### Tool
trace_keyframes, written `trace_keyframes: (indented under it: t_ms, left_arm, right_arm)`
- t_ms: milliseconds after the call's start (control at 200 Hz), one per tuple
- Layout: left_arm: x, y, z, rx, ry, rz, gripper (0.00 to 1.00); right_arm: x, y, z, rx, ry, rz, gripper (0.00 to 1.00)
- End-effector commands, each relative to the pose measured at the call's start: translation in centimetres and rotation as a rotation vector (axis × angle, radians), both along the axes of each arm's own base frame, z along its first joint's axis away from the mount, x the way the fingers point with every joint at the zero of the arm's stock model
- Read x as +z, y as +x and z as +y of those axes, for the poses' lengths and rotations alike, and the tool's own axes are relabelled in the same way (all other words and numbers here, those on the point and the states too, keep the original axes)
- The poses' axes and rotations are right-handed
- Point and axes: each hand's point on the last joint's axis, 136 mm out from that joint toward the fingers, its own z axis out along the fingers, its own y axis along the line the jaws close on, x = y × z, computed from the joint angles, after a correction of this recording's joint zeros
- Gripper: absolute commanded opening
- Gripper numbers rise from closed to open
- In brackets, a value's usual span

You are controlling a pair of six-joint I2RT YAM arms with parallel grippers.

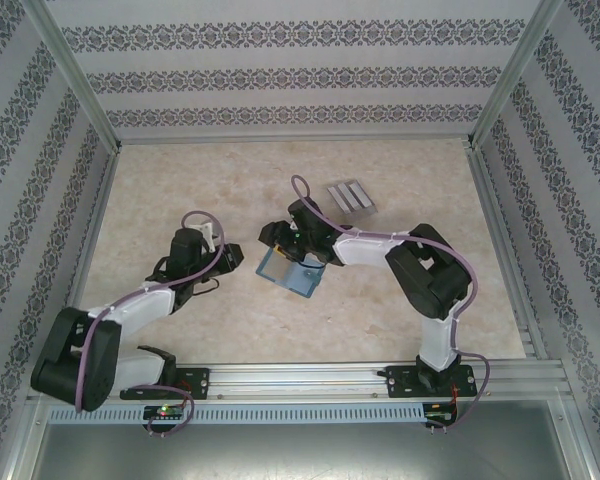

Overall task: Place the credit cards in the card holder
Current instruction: Flip over the card slot in the card holder, then move the card holder to the center of the table.

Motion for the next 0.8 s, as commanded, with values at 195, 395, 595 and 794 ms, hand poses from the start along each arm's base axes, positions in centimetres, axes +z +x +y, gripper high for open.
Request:
trace_keyframes:
  t_ms: [195, 395, 595, 794]
  left_arm:
    - [-0.6, 0.3, -3.3, -0.174, -0.078, 0.052, 0.72]
    - [-2.9, 0.1, -6.2, -0.294, -0.045, 0.153, 0.79]
    - [-4.4, -0.4, -6.5, -0.316, 0.107, 0.19, 0.78]
    - [-4.6, -1.0, -8.6, -0.402, 0.029, 0.215, 0.76]
  right_arm:
    - [7.0, 2.5, -5.2, -0.002, 0.039, -0.148, 0.64]
    - [7.4, 2.0, -11.9, -0.06, -0.091, -0.213, 0.64]
    - [9.3, 2.5, -17.5, -0.013, -0.422, -0.36, 0.65]
    - [8.7, 5.7, -19.8, 0.042, -0.594, -0.422, 0.63]
